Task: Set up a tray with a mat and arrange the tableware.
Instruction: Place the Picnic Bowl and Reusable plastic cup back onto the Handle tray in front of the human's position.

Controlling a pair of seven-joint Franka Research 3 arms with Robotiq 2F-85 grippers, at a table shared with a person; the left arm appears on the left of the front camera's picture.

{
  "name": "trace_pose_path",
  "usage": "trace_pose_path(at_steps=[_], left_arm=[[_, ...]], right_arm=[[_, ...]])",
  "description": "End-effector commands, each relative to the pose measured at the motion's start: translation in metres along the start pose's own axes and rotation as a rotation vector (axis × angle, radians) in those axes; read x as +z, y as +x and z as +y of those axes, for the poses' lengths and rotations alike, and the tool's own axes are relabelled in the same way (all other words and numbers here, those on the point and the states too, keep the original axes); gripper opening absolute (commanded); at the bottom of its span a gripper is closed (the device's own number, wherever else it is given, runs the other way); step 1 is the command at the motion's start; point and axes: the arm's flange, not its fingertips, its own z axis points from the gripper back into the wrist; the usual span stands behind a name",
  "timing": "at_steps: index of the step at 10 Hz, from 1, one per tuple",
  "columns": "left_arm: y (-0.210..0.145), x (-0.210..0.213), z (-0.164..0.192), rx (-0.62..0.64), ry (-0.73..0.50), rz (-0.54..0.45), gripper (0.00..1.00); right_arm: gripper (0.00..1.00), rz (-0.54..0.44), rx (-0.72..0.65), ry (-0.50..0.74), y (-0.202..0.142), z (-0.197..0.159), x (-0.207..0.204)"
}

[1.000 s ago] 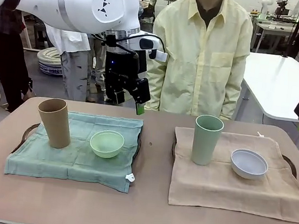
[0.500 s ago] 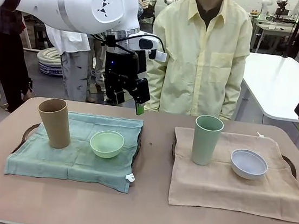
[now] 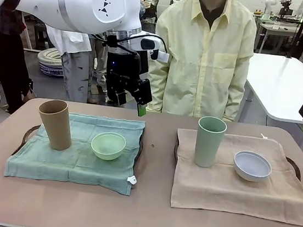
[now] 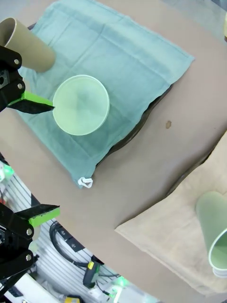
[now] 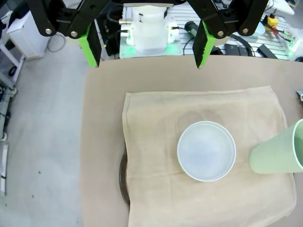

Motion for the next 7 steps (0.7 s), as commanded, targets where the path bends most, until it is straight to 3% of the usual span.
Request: trace_pose_path(at_steps=[1,2,4,7], left_arm=[[-0.004,-0.002,0.002,-0.014,-0.014,-0.013,1.00],[0.000,0.000,0.000,0.000,0.000,0.000,1.00],[-0.036,0.009,0.012,-0.004,-0.005,-0.023,1.00],[-0.078,0.033,0.050,0.083,-0.060,-0.085,1.00]], right_arm=[[1.00,0.001,0.000,-0.001,-0.004,0.000,-0.004],[1.00,0.000,0.000,0.000,0.000,0.000,0.000],[1.00,0.044,0.029,0.070,0.000,0.008,-0.013],[1.00,0.062,-0.017,0.214,-0.004,-0.015,-0.012]])
